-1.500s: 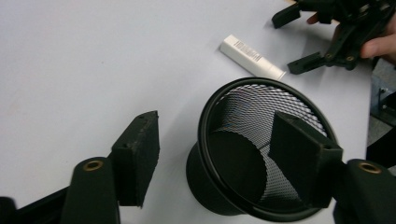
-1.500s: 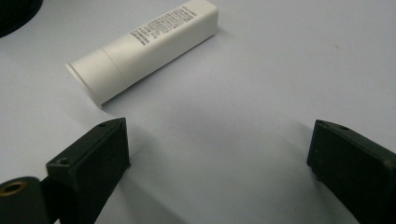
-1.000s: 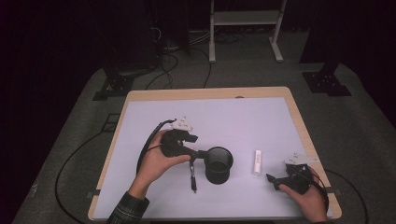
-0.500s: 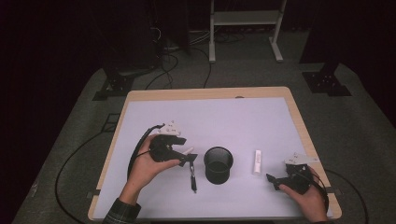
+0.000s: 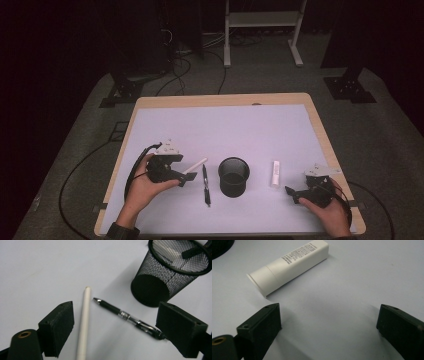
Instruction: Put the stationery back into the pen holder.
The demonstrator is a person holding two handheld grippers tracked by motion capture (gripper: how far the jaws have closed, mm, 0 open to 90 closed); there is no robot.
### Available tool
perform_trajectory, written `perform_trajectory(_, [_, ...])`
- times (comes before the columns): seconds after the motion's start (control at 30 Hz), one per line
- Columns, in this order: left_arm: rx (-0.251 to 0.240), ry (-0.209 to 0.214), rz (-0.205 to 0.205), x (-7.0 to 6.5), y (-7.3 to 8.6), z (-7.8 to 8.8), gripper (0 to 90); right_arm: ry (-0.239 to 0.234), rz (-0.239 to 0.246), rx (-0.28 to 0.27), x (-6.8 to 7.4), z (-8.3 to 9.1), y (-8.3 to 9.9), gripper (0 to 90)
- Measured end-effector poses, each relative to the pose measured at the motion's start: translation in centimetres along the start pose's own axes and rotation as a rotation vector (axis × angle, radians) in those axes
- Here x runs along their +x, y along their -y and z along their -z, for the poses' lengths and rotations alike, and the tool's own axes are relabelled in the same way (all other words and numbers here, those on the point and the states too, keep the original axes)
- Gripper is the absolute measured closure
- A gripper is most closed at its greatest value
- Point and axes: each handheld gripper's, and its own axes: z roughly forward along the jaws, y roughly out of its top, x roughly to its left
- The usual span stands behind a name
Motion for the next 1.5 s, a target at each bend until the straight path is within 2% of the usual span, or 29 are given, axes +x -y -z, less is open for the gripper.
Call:
perform_trajectory(0.33, [-0.013,-0.045,0.005,0.4,2.2,0.6,10.4,0.0,0.0,0.002,0.0,0.0,0.0,4.7])
perform_trajectory(0.47, [0.001,-0.062,0.002,0.5,3.8,0.9,10.3,0.0,0.0,0.003,0.0,0.0,0.0,4.6])
perform_trajectory(0.5, [0.001,-0.062,0.002,0.5,3.8,0.9,10.3,0.0,0.0,0.003,0.0,0.0,0.0,4.6])
perform_trajectory(0.6, [0.024,-0.082,0.006,0.6,5.3,0.8,10.2,0.001,0.001,0.003,0.0,0.0,0.0,4.7])
perform_trajectory(0.63, [0.024,-0.082,0.006,0.6,5.3,0.8,10.2,0.001,0.002,0.003,0.0,0.0,0.0,4.6])
perform_trajectory(0.67, [0.039,-0.087,0.002,0.7,6.2,0.8,9.9,0.0,0.0,0.003,0.0,0.0,0.0,4.6])
perform_trajectory(0.7, [0.039,-0.087,0.002,0.7,6.2,0.8,9.8,0.0,0.0,0.003,0.0,0.0,0.0,4.6])
perform_trajectory(0.77, [0.043,-0.1,0.013,1.0,7.2,0.8,9.8,0.0,-0.001,0.003,0.0,0.0,0.0,4.6])
perform_trajectory(0.83, [0.042,-0.104,0.017,1.1,7.5,0.8,9.8,0.0,0.0,0.003,0.0,0.0,0.0,4.6])
perform_trajectory(1.2, [0.068,-0.18,0.056,1.9,10.4,1.4,8.8,0.003,-0.01,0.004,0.0,0.0,-0.1,4.8])
perform_trajectory(1.33, [0.065,-0.198,0.064,2.0,10.9,1.2,8.8,0.01,-0.024,0.017,0.0,0.0,-0.4,7.5])
perform_trajectory(1.43, [0.039,-0.2,0.047,2.0,11.5,1.2,8.0,0.017,-0.032,0.032,0.0,0.0,-0.7,11.0])
perform_trajectory(1.5, [0.032,-0.2,0.045,1.9,11.5,1.1,8.0,0.005,-0.045,0.021,0.0,0.0,-0.9,13.0])
